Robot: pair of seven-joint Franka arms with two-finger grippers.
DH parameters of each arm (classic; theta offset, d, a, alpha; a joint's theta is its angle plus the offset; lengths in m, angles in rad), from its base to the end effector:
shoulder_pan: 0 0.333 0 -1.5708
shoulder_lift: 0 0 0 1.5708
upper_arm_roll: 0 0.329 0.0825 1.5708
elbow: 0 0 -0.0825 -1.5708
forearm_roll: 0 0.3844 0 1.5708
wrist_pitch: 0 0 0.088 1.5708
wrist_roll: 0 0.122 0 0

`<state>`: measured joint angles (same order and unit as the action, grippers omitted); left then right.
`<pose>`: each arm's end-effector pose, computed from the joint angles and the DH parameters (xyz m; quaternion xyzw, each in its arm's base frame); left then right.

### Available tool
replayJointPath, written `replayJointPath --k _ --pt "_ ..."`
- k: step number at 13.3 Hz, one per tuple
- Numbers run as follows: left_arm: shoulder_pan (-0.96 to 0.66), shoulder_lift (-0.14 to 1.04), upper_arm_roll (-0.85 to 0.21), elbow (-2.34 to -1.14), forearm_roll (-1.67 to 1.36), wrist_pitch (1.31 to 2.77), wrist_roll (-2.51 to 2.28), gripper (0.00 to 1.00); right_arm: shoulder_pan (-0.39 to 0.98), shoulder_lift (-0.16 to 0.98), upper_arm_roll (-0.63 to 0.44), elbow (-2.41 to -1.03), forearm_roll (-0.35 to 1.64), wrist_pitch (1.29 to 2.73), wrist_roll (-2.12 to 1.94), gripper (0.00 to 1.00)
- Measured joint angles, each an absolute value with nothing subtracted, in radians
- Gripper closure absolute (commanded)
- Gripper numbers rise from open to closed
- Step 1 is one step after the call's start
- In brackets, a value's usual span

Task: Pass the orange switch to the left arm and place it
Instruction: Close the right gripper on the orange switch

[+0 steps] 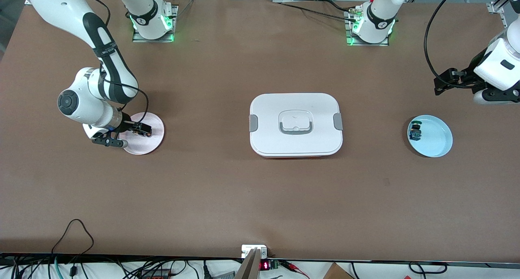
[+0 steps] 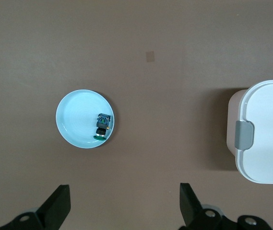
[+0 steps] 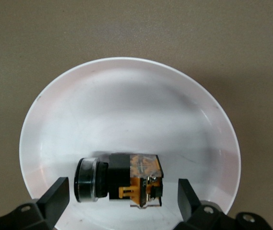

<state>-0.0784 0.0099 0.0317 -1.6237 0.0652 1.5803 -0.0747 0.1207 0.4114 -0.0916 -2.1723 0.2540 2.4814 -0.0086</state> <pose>0.5557 -0.0181 0.5931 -0.9990 -0.0128 0.0246 0.0343 0.5559 0.0165 0.1898 -0.9940 0.0822 0.0488 0.0537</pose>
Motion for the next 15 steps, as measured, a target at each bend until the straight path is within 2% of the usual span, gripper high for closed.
replayJointPath --k 15 --pt "-0.078 0.01 0.032 -1.624 0.065 1.579 -0.075 0.0 0.121 0.44 -0.092 -2.158 0.263 2.502 -0.008 0.0"
